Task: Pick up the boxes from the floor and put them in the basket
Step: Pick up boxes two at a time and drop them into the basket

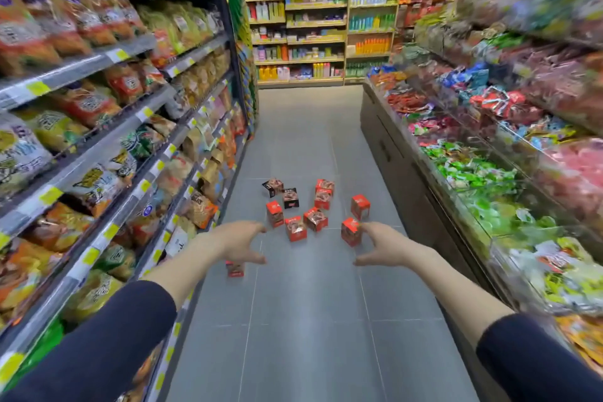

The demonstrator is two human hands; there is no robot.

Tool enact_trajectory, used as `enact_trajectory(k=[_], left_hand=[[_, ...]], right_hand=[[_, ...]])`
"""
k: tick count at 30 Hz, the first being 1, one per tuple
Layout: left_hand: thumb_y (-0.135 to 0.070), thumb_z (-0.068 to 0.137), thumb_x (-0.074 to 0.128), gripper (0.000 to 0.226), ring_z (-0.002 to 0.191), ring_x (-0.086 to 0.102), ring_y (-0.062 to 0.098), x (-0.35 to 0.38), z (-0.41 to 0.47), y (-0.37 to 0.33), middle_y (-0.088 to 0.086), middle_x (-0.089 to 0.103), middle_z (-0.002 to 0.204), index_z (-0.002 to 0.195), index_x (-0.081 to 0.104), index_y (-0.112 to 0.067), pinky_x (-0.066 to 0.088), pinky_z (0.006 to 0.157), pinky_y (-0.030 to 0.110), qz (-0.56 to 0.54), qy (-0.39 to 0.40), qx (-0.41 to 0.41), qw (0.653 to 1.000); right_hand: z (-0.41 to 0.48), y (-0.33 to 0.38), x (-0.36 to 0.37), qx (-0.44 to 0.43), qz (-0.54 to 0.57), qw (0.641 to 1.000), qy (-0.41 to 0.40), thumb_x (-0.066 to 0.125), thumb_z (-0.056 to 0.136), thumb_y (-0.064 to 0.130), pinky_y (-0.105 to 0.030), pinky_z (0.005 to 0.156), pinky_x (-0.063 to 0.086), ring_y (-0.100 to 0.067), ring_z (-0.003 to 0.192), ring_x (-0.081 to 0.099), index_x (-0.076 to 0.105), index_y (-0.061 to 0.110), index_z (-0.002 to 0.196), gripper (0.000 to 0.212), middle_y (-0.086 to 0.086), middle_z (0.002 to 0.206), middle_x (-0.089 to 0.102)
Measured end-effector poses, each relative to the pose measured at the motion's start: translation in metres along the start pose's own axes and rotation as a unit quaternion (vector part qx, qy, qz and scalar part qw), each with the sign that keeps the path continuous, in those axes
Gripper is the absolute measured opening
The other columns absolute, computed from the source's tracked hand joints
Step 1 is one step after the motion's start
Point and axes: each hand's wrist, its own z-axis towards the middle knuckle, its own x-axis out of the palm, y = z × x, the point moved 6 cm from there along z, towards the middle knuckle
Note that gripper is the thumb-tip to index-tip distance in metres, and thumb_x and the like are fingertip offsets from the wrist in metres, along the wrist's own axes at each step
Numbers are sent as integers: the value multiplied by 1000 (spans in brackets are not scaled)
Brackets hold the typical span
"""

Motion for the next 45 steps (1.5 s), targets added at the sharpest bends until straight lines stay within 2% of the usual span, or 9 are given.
enact_trajectory(k=[3,9,12,15,20,25,36,41,45], left_hand=[[-51,83,60,75,133,39,21,-14,67,1,3,39,146,142,32,-16,36,106,36,15,9,34,999],[-52,81,62,78,130,42,23,-32,214,0,5,43,142,142,32,-16,39,104,39,37,15,81,996],[-46,82,63,63,123,47,24,-48,285,-4,6,50,134,132,43,-13,42,96,33,27,13,97,995],[-42,84,62,58,122,48,23,-64,347,-5,6,51,132,131,44,-13,42,94,32,13,23,99,995],[-44,84,61,68,130,42,22,-87,437,10,5,44,141,140,35,-17,39,102,35,3,48,97,994],[-49,80,63,73,128,44,24,-106,537,37,6,45,141,140,35,-17,41,100,36,12,68,107,992],[-47,83,61,74,125,46,23,-145,751,69,5,43,141,143,29,-18,41,100,40,76,121,199,969],[-43,86,60,72,128,43,23,-123,821,55,6,40,143,144,29,-15,37,100,32,78,148,233,958],[-42,86,60,73,132,38,23,-65,878,34,6,36,147,145,27,-15,36,103,33,77,181,259,945]], right_hand=[[41,-26,-17,29,7,999,-12,76,71,33,-40,98,40,-33,116,51,51,-3,122,67,-19,125,55],[142,-92,-40,62,25,998,-6,74,75,27,-36,102,38,-28,123,47,49,2,125,61,-15,131,53],[198,-128,-58,72,27,997,5,75,73,32,-35,104,37,-28,125,46,46,5,129,68,-15,134,49],[250,-161,-83,83,21,996,16,74,74,34,-36,104,36,-29,125,44,44,4,130,70,-16,134,48],[333,-198,-117,103,34,994,26,73,76,34,-33,103,35,-28,126,44,44,3,131,69,-16,135,48],[417,-231,-125,129,58,989,41,73,76,33,-32,104,35,-27,126,44,43,4,132,69,-15,135,47],[575,-285,-132,215,133,967,37,72,77,24,-30,102,37,-24,126,46,44,6,132,65,-12,137,49],[617,-323,-113,246,152,956,43,69,80,25,-28,101,32,-26,128,43,41,4,134,64,-13,138,47],[653,-370,-67,276,180,943,47,70,79,25,-27,103,31,-25,131,40,41,5,134,65,-13,140,45]])
